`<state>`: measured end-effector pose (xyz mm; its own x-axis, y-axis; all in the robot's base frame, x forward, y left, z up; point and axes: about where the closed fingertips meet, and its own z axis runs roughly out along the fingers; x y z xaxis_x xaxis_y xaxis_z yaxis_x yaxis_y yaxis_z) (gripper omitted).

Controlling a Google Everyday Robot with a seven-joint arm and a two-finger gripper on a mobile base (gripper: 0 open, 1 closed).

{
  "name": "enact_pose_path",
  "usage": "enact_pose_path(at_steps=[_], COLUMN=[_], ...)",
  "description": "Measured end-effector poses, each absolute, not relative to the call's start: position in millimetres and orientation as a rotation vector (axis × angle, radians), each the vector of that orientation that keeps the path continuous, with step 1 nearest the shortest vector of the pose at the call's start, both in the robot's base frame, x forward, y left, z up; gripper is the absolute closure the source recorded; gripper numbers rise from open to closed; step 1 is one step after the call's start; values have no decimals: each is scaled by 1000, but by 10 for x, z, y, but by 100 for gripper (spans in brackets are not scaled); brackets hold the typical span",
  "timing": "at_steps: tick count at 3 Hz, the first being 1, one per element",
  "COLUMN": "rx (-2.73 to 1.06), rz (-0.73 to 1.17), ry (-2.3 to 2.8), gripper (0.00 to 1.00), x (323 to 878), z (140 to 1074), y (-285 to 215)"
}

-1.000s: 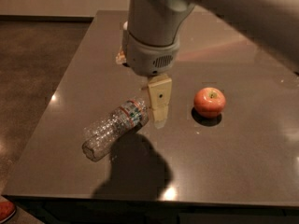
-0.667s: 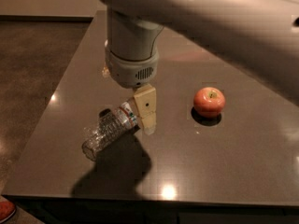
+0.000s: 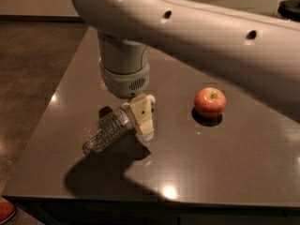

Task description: Place water bottle upright

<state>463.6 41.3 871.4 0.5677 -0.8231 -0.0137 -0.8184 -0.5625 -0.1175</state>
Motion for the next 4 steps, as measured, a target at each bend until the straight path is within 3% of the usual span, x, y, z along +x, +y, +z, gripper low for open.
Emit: enact_pose_path(at_steps=[2, 4], rx=[-2749, -2812], rz=[-60, -92], ry=[1440, 1398], gripper=[0, 49], x=[4732, 4745], z=[8467, 8455], y=[359, 296])
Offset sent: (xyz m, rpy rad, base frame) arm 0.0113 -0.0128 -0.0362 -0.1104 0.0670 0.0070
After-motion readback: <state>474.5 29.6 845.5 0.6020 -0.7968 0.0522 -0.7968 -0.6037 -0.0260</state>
